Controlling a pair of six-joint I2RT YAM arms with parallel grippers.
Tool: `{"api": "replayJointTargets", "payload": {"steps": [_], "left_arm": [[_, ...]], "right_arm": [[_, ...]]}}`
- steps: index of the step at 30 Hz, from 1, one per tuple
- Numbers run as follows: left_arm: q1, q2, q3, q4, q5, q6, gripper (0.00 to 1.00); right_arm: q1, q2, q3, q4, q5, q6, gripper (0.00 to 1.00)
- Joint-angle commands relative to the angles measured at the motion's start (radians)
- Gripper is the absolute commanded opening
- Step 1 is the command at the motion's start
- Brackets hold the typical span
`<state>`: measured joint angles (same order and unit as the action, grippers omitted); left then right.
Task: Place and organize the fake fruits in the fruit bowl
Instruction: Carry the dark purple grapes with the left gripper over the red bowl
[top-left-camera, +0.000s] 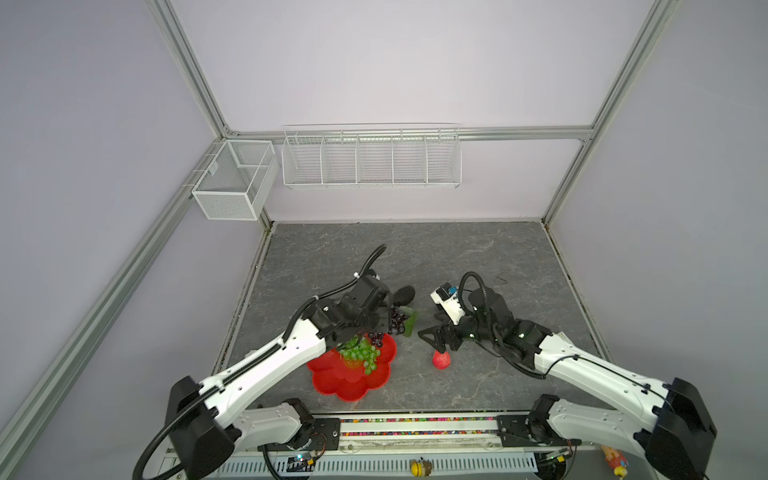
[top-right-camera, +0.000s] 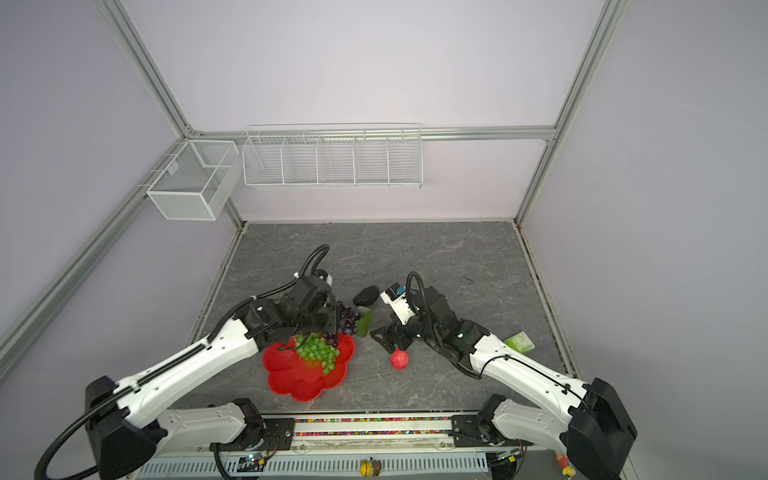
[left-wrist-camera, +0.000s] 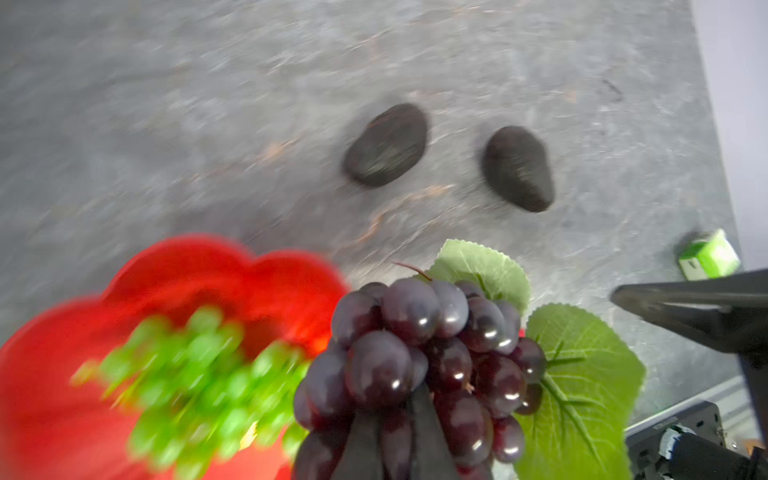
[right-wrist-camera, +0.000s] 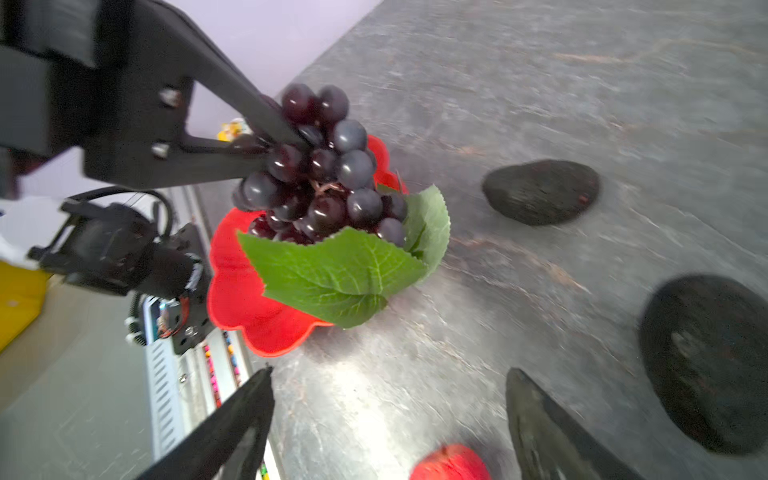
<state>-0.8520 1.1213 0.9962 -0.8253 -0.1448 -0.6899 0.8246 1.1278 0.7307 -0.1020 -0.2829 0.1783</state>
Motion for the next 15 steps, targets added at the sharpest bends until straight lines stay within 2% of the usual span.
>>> {"api": "replayJointTargets", "payload": {"steps": [1,5,8,12,15], "left_arm": [[-0.003,-0.146,-0.078,-0.205,-0.069,-0.147,0.00],[-0.003,-0.297,-0.149,-0.325,-0.087,-0.225,0.00],[-0.002,-0.346,-0.212,-0.297,-0.072,-0.216,0.00],[-0.001,-0.294,-0.221,-0.291,-0.095,-0.208,0.00],[-0.002,-0.206,-0.203,-0.351,-0.149,-0.258,0.00]], "right_arm": [[0.053,0.039,0.035,0.084,-0.077,-0.036,0.88],[0.083,0.092,0.035,0.158,-0.104,-0.004,0.88],[0.094,0.125,0.039,0.175,-0.101,0.003,0.88],[0.096,0.138,0.045,0.181,-0.105,0.004,0.88],[0.096,0.136,0.047,0.176,-0.099,-0.001,0.88]]}}
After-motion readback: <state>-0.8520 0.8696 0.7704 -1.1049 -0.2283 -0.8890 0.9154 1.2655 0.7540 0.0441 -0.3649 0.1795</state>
